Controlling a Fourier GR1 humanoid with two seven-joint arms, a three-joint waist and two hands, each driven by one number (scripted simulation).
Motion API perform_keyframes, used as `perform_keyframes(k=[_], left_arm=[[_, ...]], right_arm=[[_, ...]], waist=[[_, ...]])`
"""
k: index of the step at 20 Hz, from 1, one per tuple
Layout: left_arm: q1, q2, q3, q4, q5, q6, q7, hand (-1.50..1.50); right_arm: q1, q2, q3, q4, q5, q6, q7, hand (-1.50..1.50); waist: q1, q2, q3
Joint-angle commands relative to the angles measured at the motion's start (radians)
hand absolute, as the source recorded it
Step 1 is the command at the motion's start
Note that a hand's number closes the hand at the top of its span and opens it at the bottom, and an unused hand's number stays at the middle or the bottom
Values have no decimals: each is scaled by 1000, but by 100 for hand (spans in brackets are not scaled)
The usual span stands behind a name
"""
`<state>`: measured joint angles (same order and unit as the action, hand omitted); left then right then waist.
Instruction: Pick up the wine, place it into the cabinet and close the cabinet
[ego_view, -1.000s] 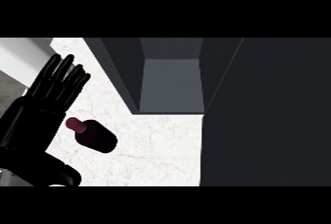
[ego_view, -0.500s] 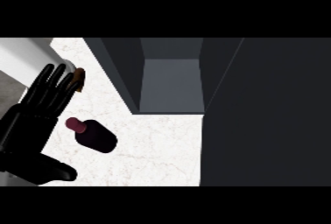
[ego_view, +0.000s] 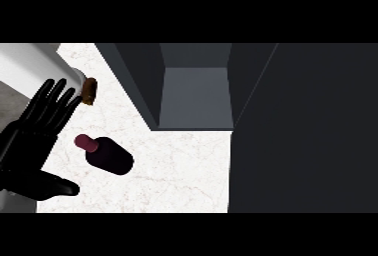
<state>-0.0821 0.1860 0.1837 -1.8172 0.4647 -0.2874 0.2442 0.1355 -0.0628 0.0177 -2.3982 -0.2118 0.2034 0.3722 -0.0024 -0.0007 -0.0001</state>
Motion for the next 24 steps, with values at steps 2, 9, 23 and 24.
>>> perform_keyframes(k=[2, 9, 23, 24], left_arm=[[32, 22, 41, 86, -1, -70, -66, -150], [42, 30, 80, 317, -75, -175, -261, -150], [-45, 69, 75, 591, -207, -223, -413, -150], [-59, 83, 85, 651, -217, -242, -451, -150]], right_arm=[[-108, 23, 42, 5, 54, -72, 81, -150], [-97, 13, 44, -28, 47, -56, 98, -150], [-30, 21, 32, -26, 29, -5, 45, -150], [7, 60, 154, -56, 135, -35, 39, -150]], waist=[[5, 1, 0], [1, 1, -1], [-1, 1, 0], [-3, 1, 0]])
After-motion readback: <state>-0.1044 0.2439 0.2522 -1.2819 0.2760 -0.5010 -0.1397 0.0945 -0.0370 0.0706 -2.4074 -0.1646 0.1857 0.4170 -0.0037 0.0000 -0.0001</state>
